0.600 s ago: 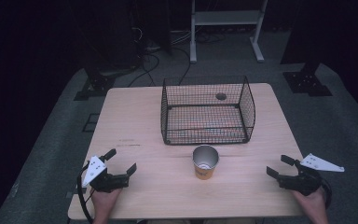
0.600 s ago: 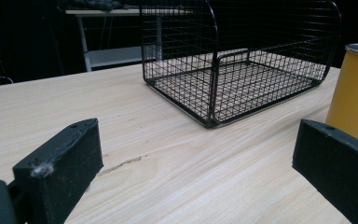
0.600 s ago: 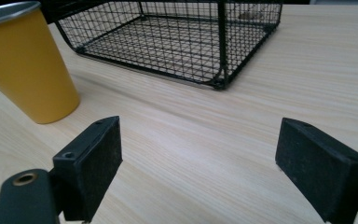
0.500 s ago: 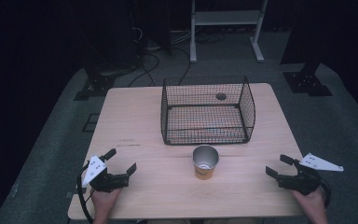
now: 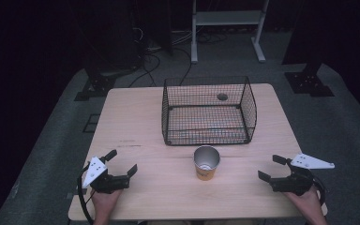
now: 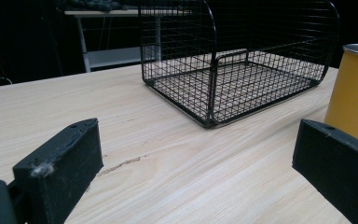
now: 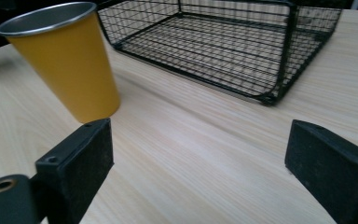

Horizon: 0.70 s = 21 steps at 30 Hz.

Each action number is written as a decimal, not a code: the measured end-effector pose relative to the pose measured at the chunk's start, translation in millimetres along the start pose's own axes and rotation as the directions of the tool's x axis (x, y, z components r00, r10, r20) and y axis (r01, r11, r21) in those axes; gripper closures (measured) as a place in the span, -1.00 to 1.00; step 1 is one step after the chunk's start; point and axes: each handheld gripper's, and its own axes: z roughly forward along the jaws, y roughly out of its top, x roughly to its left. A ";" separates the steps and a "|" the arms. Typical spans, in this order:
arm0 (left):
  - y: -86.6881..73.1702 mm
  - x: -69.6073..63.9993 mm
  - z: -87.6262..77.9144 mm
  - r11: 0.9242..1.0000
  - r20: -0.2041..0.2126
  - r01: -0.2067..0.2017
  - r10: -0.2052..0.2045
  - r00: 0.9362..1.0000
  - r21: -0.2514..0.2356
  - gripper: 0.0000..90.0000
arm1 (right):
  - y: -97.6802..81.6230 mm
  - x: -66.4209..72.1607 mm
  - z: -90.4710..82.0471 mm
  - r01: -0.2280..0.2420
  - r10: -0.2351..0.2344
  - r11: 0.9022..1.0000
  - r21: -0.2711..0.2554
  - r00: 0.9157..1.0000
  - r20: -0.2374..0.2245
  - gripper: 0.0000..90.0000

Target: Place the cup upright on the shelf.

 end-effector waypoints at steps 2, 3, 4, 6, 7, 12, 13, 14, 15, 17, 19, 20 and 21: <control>0.0 0.0 -0.1 1.000 0.000 0.000 0.000 1.000 0.000 -0.98 | 1.9 4.3 2.7 0.009 -0.009 1.000 0.007 1.000 -0.014 -0.95; -0.1 0.2 -0.3 1.000 0.000 -0.001 0.001 1.000 0.000 -0.98 | 1.9 4.3 2.7 0.009 -0.009 1.000 0.007 1.000 -0.014 -0.95; 0.0 0.7 -0.2 1.000 0.000 0.000 0.000 1.000 -0.002 -0.98 | 4.2 8.6 5.6 0.020 -0.019 1.000 0.015 0.999 -0.032 -0.95; 0.0 1.0 -0.2 1.000 -0.001 0.001 -0.001 1.000 -0.003 -0.98 | 6.6 12.8 8.9 0.035 -0.034 0.999 0.015 0.998 -0.047 -0.96; 0.0 1.0 -0.2 1.000 -0.001 0.001 -0.001 1.000 -0.003 -0.98 | 6.6 12.8 8.9 0.035 -0.034 0.999 0.015 0.998 -0.047 -0.96; 0.1 1.2 -0.2 1.000 -0.001 0.002 -0.002 1.000 -0.005 -0.98 | 14.3 24.0 19.9 0.062 -0.060 0.998 0.024 0.994 -0.087 -0.96; 0.1 1.2 -0.2 1.000 -0.001 0.002 -0.002 1.000 -0.005 -0.98 | 17.6 29.0 25.0 0.076 -0.072 0.997 0.029 0.992 -0.105 -0.96; 0.2 1.3 -0.3 1.000 -0.002 0.000 0.000 1.000 -0.005 -0.98 | 19.1 31.6 27.6 0.076 -0.072 0.997 0.033 0.991 -0.115 -0.96; 0.1 1.2 -0.4 1.000 -0.001 -0.001 0.001 1.000 -0.007 -0.98 | 19.1 31.6 27.6 0.076 -0.072 0.997 0.033 0.991 -0.115 -0.96; 0.2 1.2 -0.6 1.000 0.002 -0.001 0.001 1.000 -0.010 -0.98 | 22.2 37.1 33.4 0.086 -0.080 0.996 0.036 0.987 -0.138 -0.96; 0.2 1.5 -0.7 1.000 0.003 -0.001 0.001 1.000 -0.012 -0.98 | 25.0 42.1 38.4 0.096 -0.088 0.994 0.044 0.985 -0.149 -0.96; 0.2 1.5 -1.0 1.000 0.002 0.001 -0.001 1.000 -0.013 -0.98 | 25.9 43.8 40.1 0.099 -0.091 0.994 0.044 0.984 -0.153 -0.97; 0.2 1.6 -1.1 1.000 0.002 0.002 -0.002 1.000 -0.013 -0.98 | 27.6 47.8 44.9 0.108 -0.100 0.993 0.043 0.982 -0.158 -1.00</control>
